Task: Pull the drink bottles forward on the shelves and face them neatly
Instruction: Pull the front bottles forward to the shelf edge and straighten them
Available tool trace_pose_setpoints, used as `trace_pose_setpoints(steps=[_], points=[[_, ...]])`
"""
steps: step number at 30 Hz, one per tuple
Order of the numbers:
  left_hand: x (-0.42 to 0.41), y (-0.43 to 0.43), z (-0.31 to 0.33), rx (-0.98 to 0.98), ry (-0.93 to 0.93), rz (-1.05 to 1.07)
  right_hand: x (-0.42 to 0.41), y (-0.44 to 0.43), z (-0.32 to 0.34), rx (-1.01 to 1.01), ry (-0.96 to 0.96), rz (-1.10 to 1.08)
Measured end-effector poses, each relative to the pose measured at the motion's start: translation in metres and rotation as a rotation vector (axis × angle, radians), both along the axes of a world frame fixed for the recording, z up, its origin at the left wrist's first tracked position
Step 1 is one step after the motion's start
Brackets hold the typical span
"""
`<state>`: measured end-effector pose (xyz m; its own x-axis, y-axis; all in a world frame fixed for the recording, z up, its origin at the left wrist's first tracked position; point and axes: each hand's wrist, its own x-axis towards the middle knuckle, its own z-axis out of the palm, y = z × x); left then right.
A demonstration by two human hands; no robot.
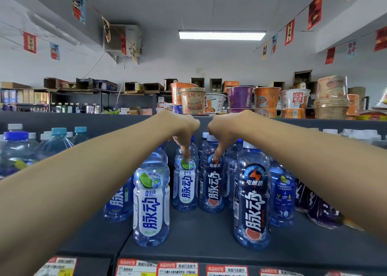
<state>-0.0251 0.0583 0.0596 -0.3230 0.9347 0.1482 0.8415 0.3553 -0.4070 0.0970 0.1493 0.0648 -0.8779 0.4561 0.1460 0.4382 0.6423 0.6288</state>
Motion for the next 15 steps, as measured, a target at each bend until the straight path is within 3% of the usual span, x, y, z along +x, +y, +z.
trace_pose_setpoints(steps=[5, 11, 15], points=[[0.003, 0.005, 0.0, 0.008, 0.021, -0.01, -0.003, -0.001, 0.001, -0.009, 0.022, 0.01], [-0.017, 0.008, 0.003, 0.115, -0.292, -0.044, -0.003, 0.022, -0.002, -0.516, 0.142, -0.057], [-0.019, 0.006, 0.008, 0.096, -0.402, -0.063, 0.0, 0.026, -0.004, -0.646, 0.206, -0.005]])
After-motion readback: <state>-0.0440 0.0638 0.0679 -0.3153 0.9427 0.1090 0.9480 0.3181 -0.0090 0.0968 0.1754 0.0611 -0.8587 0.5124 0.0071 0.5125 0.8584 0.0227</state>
